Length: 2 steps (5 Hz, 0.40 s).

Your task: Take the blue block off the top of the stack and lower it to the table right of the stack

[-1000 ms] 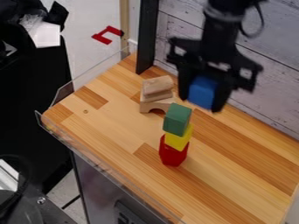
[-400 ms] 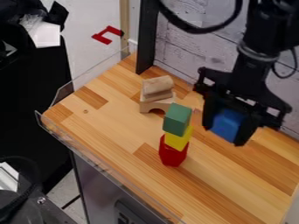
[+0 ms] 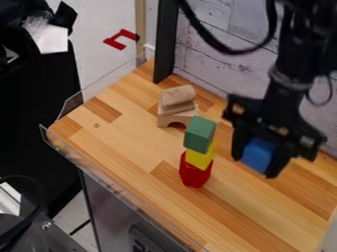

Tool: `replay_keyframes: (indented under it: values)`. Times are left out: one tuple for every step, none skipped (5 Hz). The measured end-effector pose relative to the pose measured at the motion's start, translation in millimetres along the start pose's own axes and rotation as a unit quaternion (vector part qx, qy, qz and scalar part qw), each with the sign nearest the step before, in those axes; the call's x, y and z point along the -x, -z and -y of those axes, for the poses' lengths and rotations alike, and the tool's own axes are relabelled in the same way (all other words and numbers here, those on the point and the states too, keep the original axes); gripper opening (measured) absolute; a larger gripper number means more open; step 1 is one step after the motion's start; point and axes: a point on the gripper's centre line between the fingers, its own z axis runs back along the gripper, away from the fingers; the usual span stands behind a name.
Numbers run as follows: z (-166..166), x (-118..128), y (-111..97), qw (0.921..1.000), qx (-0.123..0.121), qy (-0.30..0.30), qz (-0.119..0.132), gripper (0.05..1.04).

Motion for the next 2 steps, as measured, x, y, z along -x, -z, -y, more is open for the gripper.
replay_keyframes:
  values:
    - [2.3,-2.9,11.8,0.9995,0.026,0.015,0.012,0.591]
    - [3.5,-5.8,15.0,0.9989,0.033,0.019,0.027,0.591]
